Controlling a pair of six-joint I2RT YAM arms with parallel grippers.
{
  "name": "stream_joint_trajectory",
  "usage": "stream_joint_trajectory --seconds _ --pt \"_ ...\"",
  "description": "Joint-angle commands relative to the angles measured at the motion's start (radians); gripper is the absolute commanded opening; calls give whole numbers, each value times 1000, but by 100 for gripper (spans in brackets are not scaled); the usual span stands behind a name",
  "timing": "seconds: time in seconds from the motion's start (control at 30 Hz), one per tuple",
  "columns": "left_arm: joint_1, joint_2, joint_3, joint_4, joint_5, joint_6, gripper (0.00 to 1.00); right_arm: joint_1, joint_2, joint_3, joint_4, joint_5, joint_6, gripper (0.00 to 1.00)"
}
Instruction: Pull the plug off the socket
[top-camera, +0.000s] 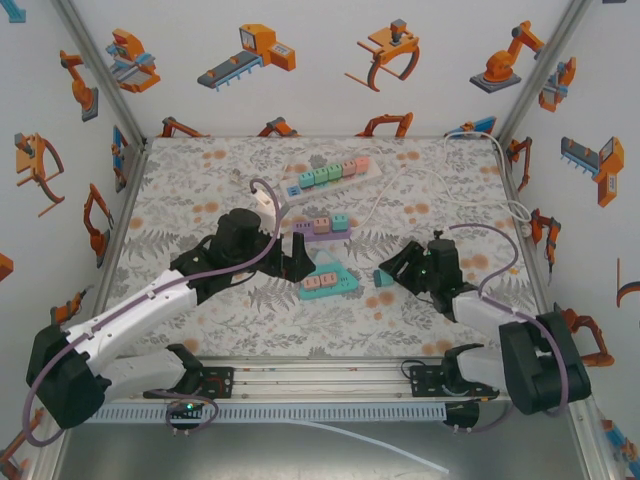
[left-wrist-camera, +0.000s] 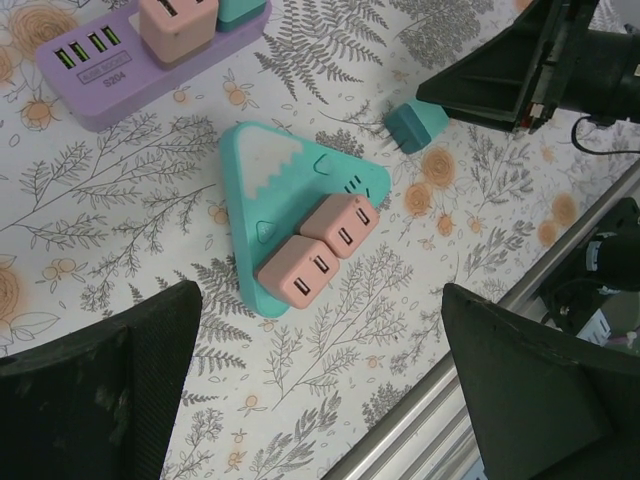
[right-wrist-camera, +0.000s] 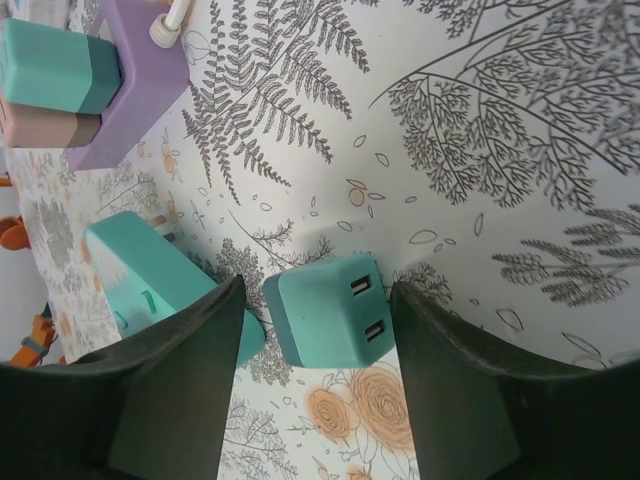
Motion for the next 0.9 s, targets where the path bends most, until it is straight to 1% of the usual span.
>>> stream_joint_trajectory --seconds 0.0,0.1,0.23,0.33,0.43,0.5,0.63,0.73,0.83,0.87 --pt "-4 -26 -5 -1 -30 -13 97 -3 -89 14 -131 79 -65 59" --pt "-3 -35 -1 -18 -73 -34 97 -3 -191 56 -228 112 -117 59" --pt "6 -40 3 -61 -174 -94 97 4 -310 116 -259 64 -263 57" --pt "31 -40 -11 -53 -192 -144 97 48 -359 167 -257 28 -433 55" --pt "67 -36 -24 -36 -172 -195 97 148 -372 215 -256 -4 -678 54" --pt "91 -34 -35 -33 -151 -228 97 216 -362 242 -255 -40 -834 54" --pt "134 -49 -71 -25 -126 -281 97 327 -290 288 -257 -165 -1124 54" --pt "146 -74 -97 -24 -126 -294 97 402 -199 343 -310 -251 -1321 54" --pt "153 -95 -113 -35 -130 -294 97 467 -86 406 -386 -310 -1497 54" --pt "153 -101 -117 -38 -130 -294 97 489 -54 422 -406 -312 -1552 54"
